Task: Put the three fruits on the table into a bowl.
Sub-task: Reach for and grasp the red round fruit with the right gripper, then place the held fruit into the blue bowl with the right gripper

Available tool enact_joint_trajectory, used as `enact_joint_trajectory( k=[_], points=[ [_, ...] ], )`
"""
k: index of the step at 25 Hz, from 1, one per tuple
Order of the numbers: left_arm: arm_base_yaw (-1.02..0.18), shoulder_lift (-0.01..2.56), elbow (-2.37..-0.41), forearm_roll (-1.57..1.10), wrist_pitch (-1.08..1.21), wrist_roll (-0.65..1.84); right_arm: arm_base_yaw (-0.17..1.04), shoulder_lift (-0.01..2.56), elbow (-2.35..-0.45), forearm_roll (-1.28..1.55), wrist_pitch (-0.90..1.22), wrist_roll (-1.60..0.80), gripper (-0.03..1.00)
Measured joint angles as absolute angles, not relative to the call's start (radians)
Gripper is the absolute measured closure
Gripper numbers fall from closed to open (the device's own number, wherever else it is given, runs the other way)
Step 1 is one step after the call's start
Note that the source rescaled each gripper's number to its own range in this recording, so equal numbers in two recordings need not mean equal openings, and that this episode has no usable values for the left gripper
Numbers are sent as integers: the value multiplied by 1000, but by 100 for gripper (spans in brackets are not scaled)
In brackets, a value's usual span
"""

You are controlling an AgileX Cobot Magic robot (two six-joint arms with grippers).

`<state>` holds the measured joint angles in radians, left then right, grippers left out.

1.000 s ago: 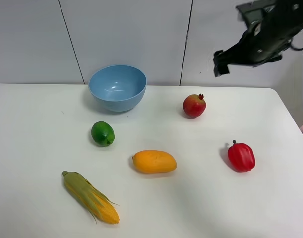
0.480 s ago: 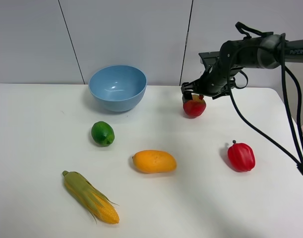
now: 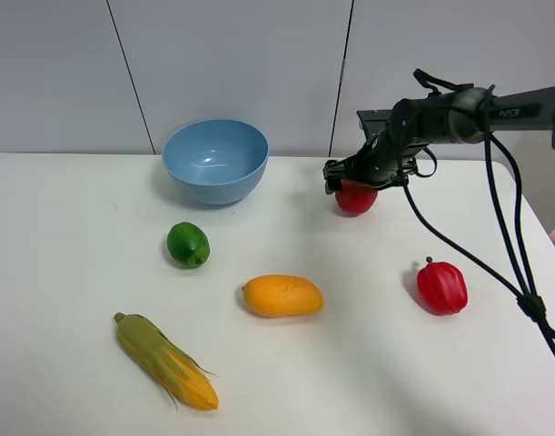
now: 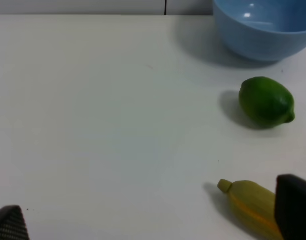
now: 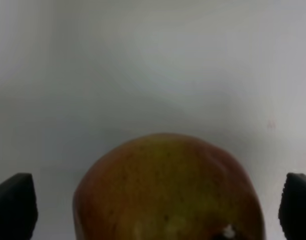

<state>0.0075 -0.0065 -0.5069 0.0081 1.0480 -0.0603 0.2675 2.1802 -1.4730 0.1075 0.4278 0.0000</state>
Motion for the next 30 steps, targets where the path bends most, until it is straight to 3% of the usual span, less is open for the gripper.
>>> enact_joint_trajectory(
  k=[2,4,12,16,23,30],
  points=[
    [8,-7,-507,8,1048,-60,267,2199,-1473,142,428,0,41],
    [8,-7,-507,8,1048,-60,267,2206,-1473,165,428,6,78],
    [8,-7,-507,8,1048,-60,261,2122,-1472,241,374,38,76],
    [8,-7,-507,8,1048,-60,274,2013,-1559,293,348,0,76],
    [8,-7,-507,8,1048,-60,411,2026,-1827,296,358,-135,76],
    [8,-7,-507,8,1048,-60,530,2215,-1882,286,345,-153,76]
  ],
)
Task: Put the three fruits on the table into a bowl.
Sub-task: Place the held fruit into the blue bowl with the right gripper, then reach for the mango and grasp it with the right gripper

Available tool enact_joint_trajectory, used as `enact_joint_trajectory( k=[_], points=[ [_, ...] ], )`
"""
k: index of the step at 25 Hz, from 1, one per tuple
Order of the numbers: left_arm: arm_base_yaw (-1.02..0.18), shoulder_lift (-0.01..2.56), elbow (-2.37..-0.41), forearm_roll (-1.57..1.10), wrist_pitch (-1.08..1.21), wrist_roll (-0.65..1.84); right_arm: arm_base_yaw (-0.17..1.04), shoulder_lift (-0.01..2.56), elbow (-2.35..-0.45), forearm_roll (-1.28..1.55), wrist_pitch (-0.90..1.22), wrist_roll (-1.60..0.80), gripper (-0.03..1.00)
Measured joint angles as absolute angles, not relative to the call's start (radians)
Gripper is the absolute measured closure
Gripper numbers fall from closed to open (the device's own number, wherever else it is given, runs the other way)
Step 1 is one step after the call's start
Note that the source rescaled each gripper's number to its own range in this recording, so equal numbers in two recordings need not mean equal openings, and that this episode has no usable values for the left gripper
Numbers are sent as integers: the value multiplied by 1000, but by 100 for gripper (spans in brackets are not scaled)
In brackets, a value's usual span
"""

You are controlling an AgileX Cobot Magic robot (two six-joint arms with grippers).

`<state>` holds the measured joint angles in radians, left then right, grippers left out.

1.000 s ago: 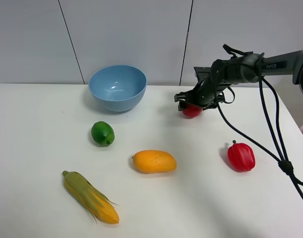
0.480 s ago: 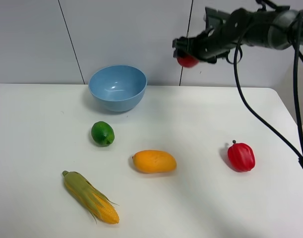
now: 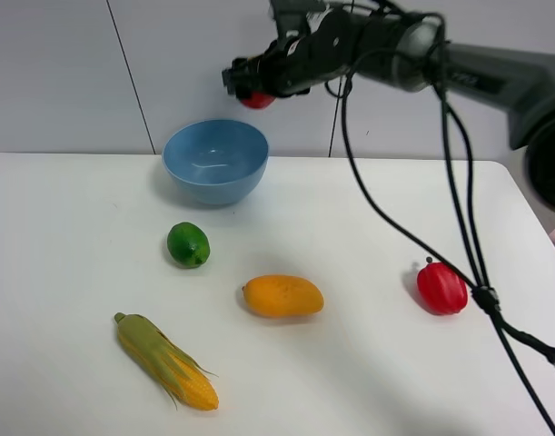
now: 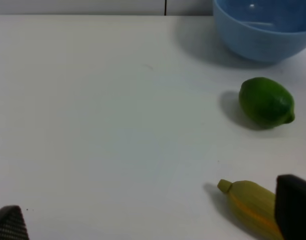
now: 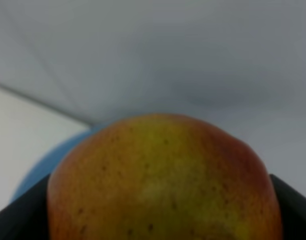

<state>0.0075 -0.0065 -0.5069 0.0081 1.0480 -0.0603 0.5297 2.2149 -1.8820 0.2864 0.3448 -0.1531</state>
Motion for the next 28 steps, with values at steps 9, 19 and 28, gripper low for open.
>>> enact_joint_trajectory(
  k=[9,19,28],
  points=[
    [8,-7,-507,8,1048,-60,586,2354,-1882,284,234,-206,76],
    [8,-7,-507,8,1048,-60,592,2352,-1882,346,103,-214,4],
    [8,-7,-507,8,1048,-60,589,2203,-1882,399,483,-185,2]
  ],
)
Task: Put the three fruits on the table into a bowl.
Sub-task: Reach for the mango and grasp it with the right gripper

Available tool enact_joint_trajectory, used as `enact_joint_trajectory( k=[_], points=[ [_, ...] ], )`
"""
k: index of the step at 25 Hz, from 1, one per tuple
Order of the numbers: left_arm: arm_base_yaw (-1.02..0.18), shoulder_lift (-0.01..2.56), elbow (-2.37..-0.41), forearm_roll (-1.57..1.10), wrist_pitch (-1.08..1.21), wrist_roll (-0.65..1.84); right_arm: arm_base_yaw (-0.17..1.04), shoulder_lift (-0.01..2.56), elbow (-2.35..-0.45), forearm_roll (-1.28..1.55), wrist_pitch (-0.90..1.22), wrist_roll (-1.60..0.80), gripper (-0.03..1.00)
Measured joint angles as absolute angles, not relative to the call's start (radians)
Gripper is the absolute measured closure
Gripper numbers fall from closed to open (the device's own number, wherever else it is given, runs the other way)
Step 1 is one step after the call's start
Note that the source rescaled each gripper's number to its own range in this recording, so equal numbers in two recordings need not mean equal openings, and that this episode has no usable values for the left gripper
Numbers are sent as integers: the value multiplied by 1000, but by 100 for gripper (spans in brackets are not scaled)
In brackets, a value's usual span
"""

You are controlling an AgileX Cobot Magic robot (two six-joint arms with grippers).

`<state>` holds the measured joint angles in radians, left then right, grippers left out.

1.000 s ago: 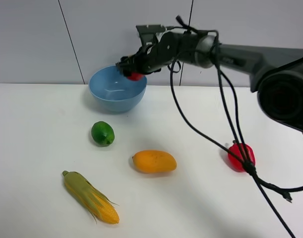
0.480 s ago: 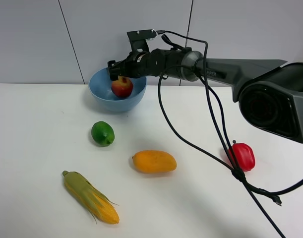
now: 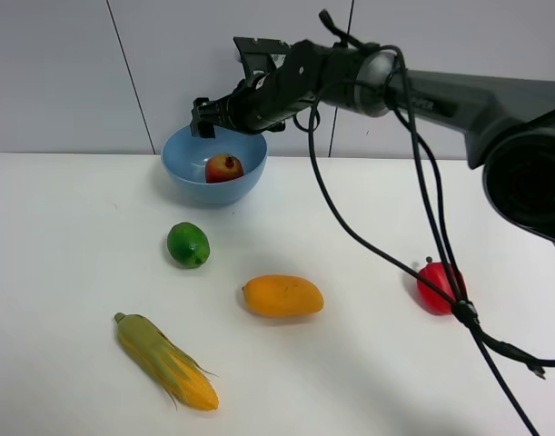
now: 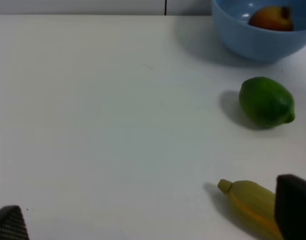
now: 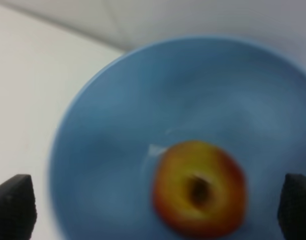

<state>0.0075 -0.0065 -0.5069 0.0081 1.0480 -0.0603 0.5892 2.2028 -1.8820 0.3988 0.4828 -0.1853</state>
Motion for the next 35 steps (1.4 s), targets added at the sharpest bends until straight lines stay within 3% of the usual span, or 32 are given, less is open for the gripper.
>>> enact_joint_trajectory(
  k=[4,9,16,20,30,35],
  points=[
    [8,-7,-507,8,1048,-60,589,2118,-1882,405,648,-179,3],
    [8,-7,-507,8,1048,-60,588,2040,-1882,388,798,-203,18],
    [8,-7,-507,8,1048,-60,621,1996,-1882,285,994,-250,20],
    [8,-7,-507,8,1048,-60,660,1940,-1793,290,958,-252,16],
    [8,-7,-507,8,1048,-60,670,1679,-1217,291,667,-262,13],
    [8,-7,-507,8,1048,-60,674,1677,-1066,290,582,-304,13]
  ],
)
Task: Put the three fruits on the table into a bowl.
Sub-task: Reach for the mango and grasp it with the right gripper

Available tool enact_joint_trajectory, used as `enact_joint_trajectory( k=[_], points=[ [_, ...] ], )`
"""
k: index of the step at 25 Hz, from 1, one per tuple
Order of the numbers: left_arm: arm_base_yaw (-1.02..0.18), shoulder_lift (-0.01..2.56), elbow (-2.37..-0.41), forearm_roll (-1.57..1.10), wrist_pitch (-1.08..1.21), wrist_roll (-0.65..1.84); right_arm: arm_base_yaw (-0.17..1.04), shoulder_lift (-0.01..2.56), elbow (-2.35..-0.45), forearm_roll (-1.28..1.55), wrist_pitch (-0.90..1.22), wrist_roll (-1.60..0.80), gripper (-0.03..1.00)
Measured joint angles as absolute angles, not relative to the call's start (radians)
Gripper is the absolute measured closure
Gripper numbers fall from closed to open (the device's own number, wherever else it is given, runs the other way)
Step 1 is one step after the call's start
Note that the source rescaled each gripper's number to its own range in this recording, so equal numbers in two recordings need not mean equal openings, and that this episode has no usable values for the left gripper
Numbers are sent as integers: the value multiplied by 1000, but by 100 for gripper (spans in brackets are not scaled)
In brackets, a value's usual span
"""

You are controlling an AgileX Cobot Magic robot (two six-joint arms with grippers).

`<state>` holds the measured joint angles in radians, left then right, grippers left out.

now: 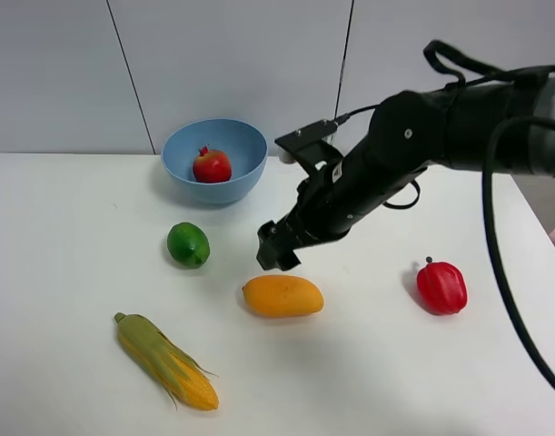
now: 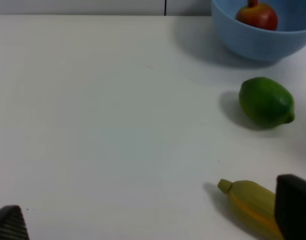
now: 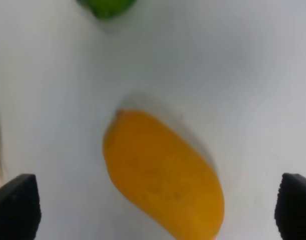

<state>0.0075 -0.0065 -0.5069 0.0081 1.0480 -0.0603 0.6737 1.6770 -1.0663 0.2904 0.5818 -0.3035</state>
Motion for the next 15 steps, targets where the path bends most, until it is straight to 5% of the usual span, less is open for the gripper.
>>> enact_joint_trajectory(
  k=[15],
  points=[
    [8,-7,-507,8,1048,-60,699,1895,-1052,287,550,-631,13]
  ],
)
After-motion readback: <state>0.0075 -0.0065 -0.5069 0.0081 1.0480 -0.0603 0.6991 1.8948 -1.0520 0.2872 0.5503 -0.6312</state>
